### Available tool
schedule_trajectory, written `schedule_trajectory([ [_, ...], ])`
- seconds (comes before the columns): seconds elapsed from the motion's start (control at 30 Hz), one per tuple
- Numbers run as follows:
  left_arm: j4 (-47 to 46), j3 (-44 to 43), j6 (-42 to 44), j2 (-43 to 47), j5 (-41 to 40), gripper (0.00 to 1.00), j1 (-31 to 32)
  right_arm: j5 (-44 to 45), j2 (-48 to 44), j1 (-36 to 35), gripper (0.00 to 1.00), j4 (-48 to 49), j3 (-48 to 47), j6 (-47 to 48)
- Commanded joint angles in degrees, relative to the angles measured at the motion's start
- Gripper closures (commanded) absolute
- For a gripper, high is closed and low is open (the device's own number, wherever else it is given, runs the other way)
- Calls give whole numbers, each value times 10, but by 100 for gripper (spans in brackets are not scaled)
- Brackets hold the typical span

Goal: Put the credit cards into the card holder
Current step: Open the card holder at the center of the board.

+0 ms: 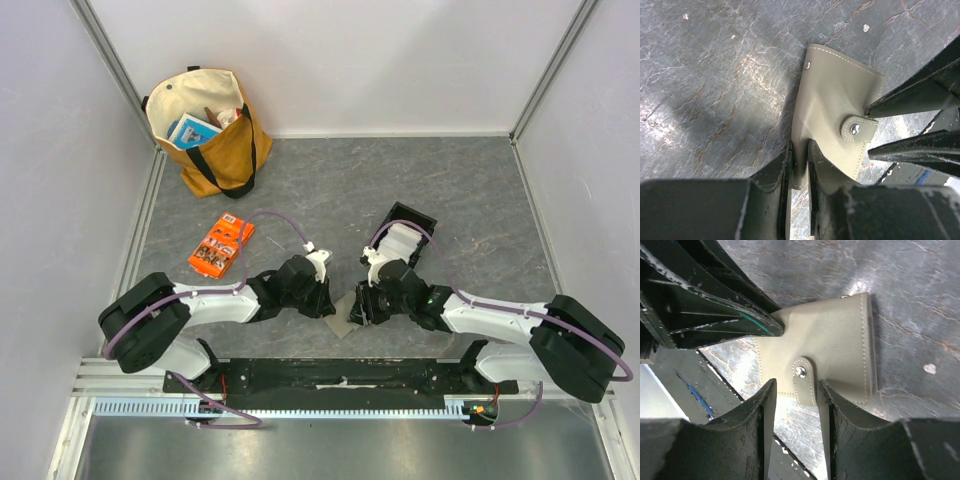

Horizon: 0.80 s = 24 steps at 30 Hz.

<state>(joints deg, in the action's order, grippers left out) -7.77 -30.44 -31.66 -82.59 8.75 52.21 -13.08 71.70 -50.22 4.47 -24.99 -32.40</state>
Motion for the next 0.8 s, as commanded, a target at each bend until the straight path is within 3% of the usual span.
schedule_trajectory([
  [0.0, 21, -3, 7, -21, -10, 83, 3, 31, -18, 6, 55, -44, 6, 11],
  [0.2, 24, -7, 5, -20, -13, 83, 2, -31, 4, 7, 56, -57, 5, 24],
  [0.4, 18, -16, 4, -23, -2, 84, 2, -88, 43, 7, 67, 10, 9, 7],
  [0.63, -1, -15, -8, -36, 14, 95, 2, -113, 61, 7, 73, 66, 5, -4],
  [0.77, -13, -16, -16, -44, 21, 98, 3, -115, 74, 6, 69, 79, -8, 4],
])
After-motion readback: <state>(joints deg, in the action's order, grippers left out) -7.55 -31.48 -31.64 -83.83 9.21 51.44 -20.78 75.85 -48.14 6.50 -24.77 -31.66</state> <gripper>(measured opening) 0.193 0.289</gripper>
